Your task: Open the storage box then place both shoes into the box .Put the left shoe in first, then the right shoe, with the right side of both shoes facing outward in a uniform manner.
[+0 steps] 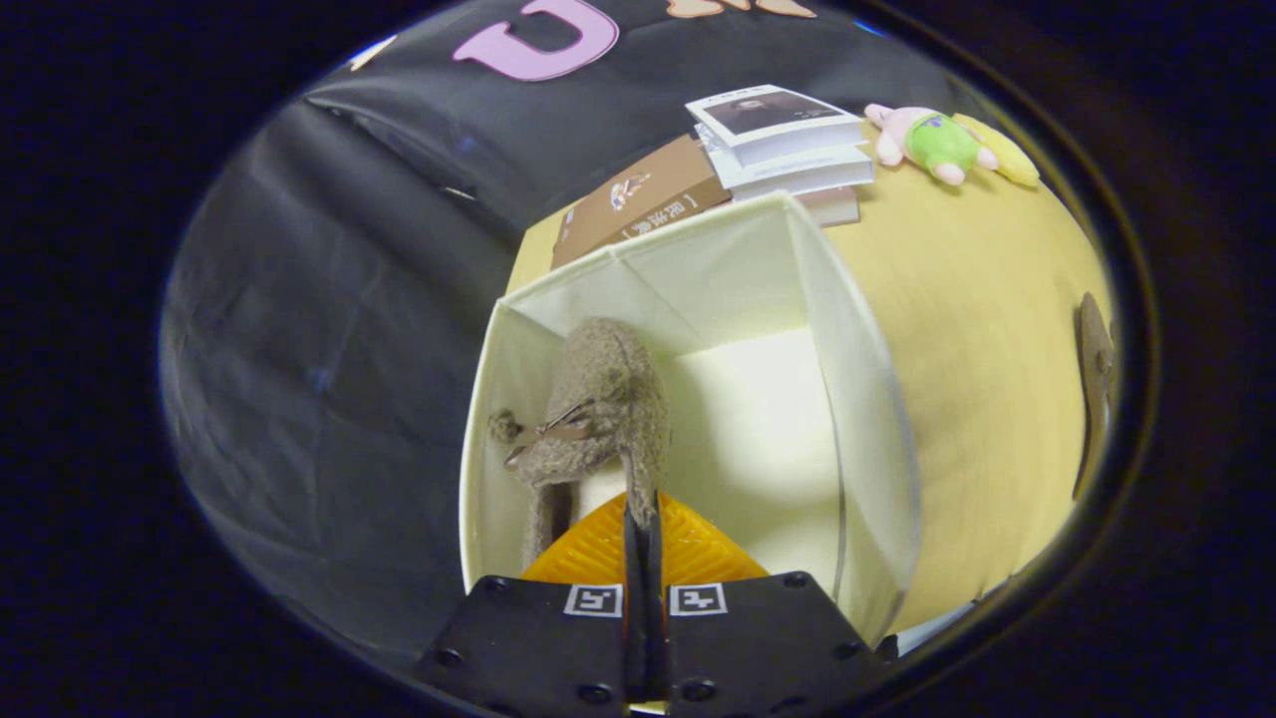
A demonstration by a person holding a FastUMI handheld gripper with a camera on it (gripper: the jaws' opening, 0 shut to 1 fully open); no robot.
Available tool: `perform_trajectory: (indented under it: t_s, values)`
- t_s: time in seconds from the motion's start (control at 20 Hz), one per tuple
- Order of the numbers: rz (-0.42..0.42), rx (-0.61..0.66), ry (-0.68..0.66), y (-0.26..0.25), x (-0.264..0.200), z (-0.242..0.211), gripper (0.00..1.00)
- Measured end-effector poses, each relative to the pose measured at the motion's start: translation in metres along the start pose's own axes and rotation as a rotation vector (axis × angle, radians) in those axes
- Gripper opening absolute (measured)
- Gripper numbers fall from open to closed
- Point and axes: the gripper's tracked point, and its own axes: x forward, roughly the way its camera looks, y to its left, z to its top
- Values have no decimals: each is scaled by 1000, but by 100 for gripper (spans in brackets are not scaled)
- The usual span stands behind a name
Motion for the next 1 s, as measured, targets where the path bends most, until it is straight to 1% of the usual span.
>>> perform_trajectory:
  t_s: [0.05,0.1,0.2,0.3,0.4,0.55,0.75,0.9,1.0]
  values:
    - [-10,-16,4,0,2,-4,4]
    - [-10,-32,9,2,4,-5,11]
    - [38,-60,27,14,8,-11,24]
    - [93,-92,31,28,2,-15,38]
    - [128,-156,24,36,-10,-16,52]
    - [184,-254,-23,41,-31,-14,73]
    - [220,-352,-133,23,-74,6,100]
    - [215,-419,-242,-1,-108,28,100]
    - [192,-457,-310,-20,-127,42,100]
